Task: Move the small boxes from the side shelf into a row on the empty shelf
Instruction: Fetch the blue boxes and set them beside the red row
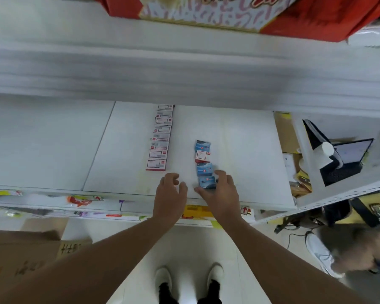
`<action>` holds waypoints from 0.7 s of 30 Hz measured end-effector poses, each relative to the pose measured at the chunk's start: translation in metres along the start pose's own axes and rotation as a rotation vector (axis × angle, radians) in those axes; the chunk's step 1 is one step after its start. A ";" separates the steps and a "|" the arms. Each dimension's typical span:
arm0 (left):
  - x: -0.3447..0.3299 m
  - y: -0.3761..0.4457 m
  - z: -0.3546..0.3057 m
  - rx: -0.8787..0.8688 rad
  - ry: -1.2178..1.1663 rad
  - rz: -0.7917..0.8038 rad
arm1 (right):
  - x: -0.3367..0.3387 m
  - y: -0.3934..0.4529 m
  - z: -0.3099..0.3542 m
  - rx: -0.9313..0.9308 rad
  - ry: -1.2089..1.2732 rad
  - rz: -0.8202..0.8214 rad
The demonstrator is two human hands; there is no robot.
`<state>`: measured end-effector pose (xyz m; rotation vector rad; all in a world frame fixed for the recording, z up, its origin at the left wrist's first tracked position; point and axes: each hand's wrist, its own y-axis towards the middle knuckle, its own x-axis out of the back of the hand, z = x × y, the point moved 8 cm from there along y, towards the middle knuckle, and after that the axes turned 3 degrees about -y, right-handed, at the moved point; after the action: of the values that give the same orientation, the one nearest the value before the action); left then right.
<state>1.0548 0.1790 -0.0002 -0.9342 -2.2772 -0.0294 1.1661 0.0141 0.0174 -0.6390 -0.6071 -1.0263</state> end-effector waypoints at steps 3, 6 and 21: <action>-0.006 -0.002 -0.009 0.008 -0.137 0.015 | 0.018 -0.012 -0.010 -0.045 0.100 -0.092; -0.019 -0.004 -0.022 0.053 -0.277 0.059 | 0.021 -0.015 -0.016 -0.069 0.346 -0.060; -0.077 0.011 -0.056 0.204 -1.005 0.186 | -0.030 0.025 0.010 -0.147 0.858 0.144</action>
<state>1.1340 0.1250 -0.0047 -1.2055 -2.9619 0.9252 1.1753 0.0479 -0.0022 -0.3081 0.2630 -1.0968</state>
